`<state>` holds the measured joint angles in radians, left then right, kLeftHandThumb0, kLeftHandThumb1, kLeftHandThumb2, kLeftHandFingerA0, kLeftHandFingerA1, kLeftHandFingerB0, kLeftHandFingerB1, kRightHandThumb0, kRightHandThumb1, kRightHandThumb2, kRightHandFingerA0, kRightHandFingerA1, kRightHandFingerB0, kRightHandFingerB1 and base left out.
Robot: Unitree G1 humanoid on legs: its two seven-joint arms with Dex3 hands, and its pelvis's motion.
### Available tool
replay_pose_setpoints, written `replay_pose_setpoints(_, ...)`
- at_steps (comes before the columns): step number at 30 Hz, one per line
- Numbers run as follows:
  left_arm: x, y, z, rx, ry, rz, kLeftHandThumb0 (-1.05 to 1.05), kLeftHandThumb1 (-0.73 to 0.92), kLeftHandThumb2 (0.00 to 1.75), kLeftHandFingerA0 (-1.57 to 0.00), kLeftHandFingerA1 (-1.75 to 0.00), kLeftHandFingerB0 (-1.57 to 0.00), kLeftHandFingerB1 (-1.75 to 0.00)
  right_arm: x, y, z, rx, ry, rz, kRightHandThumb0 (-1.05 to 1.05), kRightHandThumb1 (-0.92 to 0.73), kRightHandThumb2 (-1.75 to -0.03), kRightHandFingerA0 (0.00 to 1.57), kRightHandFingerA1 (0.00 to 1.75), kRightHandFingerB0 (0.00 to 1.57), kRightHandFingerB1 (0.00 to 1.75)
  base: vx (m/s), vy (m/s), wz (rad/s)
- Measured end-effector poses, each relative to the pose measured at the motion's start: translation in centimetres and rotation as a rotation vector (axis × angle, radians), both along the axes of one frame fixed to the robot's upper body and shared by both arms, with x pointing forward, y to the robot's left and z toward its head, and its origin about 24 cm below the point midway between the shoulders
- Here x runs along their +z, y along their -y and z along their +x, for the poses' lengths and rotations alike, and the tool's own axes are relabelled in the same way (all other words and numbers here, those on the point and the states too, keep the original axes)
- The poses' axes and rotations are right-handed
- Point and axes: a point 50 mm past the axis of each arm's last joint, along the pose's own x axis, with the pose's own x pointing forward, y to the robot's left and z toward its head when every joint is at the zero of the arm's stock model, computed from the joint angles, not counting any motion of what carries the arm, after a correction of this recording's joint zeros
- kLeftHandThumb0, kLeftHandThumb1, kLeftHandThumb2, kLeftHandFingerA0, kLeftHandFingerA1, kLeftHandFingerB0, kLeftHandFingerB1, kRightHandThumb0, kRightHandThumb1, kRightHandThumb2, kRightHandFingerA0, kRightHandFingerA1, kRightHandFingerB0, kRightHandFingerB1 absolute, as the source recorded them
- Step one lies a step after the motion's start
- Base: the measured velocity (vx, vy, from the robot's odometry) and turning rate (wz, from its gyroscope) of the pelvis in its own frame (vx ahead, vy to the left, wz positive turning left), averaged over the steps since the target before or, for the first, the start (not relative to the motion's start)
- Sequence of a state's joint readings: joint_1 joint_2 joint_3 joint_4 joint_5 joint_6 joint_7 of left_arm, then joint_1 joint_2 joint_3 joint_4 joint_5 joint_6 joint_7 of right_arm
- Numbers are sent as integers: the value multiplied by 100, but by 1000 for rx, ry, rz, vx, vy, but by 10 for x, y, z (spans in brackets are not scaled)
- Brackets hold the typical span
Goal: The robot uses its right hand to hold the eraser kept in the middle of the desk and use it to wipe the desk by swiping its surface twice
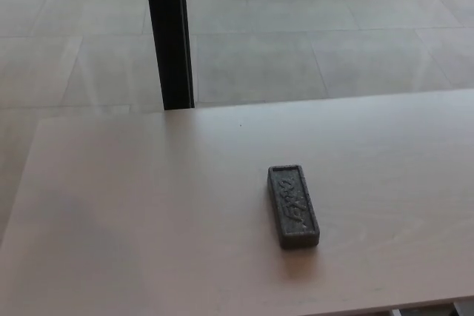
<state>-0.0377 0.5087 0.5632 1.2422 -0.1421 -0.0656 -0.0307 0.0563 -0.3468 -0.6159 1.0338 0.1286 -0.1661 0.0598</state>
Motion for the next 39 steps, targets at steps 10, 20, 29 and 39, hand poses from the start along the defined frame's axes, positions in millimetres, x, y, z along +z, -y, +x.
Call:
replay_pose_setpoints(10, 0, -2, -1, 88, 72, -50, -45, 70, 61, -73, -70, -62, -57, 110, 45, 78, -95, 525, -190, -43, -71, -62, 84, 59, 54, 44, 0, 0, 0)
replay_pose_setpoints(20, -1, -1, -2, 98, 72, -57, -44, 72, 62, -71, -69, -59, -58, 232, 13, 159, 103, 926, -325, -18, -75, -72, 85, 73, 72, 61, 0, 0, 0)
replay_pose_setpoints(29, -2, -1, -3, 117, 85, -68, -45, 68, 61, -81, -77, -59, -58, 303, -92, 223, 457, 1156, -265, -17, -48, -114, 105, 175, 89, 126, 0, 0, 0)
replay_pose_setpoints(39, -1, -1, -1, 124, 98, -77, -46, 71, 61, -74, -73, -63, -58, 283, -240, 261, 872, 1086, -38, -26, -54, -112, 106, 175, 84, 146, 0, 0, 0)
